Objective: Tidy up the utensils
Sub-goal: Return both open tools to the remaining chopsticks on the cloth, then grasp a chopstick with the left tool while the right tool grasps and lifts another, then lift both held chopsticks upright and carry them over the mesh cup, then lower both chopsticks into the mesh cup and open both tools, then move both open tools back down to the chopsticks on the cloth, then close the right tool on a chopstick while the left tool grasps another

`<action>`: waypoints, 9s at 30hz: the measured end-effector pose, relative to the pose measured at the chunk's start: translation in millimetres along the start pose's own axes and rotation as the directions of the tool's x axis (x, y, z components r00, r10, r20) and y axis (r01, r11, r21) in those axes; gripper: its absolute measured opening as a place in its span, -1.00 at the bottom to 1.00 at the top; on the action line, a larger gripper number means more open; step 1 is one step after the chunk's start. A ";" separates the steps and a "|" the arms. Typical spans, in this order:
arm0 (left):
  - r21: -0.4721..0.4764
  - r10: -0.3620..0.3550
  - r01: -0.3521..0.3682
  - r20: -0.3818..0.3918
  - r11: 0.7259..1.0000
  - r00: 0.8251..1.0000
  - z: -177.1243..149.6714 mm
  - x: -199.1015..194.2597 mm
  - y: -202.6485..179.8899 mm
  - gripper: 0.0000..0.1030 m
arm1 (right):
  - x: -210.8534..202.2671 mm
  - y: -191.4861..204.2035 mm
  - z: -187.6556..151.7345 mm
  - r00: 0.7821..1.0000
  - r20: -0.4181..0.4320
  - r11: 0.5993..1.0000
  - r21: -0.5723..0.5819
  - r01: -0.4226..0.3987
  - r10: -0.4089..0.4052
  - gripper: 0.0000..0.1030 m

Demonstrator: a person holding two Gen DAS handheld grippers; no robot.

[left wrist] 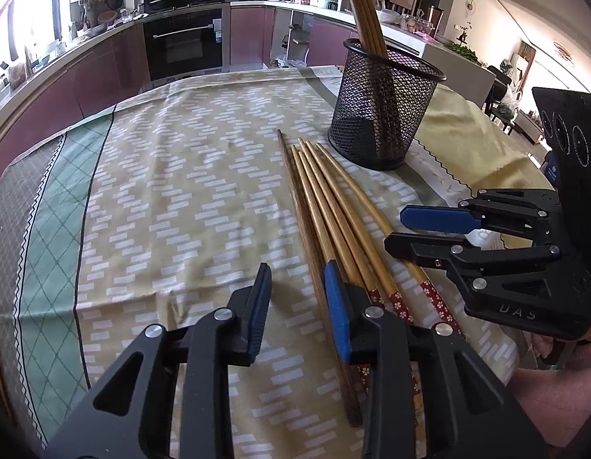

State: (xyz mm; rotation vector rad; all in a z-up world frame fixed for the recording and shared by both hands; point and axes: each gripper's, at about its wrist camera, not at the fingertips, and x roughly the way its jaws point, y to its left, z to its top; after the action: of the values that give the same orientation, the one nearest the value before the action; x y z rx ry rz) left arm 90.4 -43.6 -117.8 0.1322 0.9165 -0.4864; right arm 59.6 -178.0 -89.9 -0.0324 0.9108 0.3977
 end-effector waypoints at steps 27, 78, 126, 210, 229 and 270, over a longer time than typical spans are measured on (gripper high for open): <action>-0.008 -0.007 0.007 -0.008 1.000 1.000 26.5 11.1 3.6 -0.63 | 9.2 -5.3 8.6 1.000 0.001 1.000 0.014 0.027 -0.027 -0.64; -0.025 -0.134 0.140 0.160 0.990 0.978 51.1 -74.6 5.5 -0.85 | -67.8 -40.9 20.5 0.972 0.195 0.986 0.078 -0.148 0.131 -0.89; 0.120 -0.144 0.108 0.347 0.987 0.927 187.0 -103.6 -56.7 -0.85 | -136.3 -90.3 113.2 0.902 0.431 0.998 0.031 -0.045 0.028 -0.89; -0.010 -0.028 0.028 0.010 1.000 1.000 -4.2 -9.9 -2.4 -0.21 | -11.8 2.1 -11.3 0.988 0.011 0.988 0.021 -0.151 0.151 -0.25; -0.002 -0.036 0.036 0.001 0.999 0.999 -8.0 -6.5 -5.0 -0.21 | -12.9 6.7 -11.8 0.998 -0.015 0.998 -0.026 -0.057 0.056 -0.42; -0.035 0.028 -0.029 -0.034 0.999 0.999 46.0 39.0 -0.5 -0.82 | 18.6 -23.0 26.4 1.000 0.005 0.997 0.077 -0.026 0.026 -0.86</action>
State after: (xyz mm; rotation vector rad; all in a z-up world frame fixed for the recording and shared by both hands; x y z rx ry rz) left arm 143.5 -71.9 -120.4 0.1217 0.9545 -0.4425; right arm 97.8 -188.1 -91.2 0.0512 0.9231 0.3864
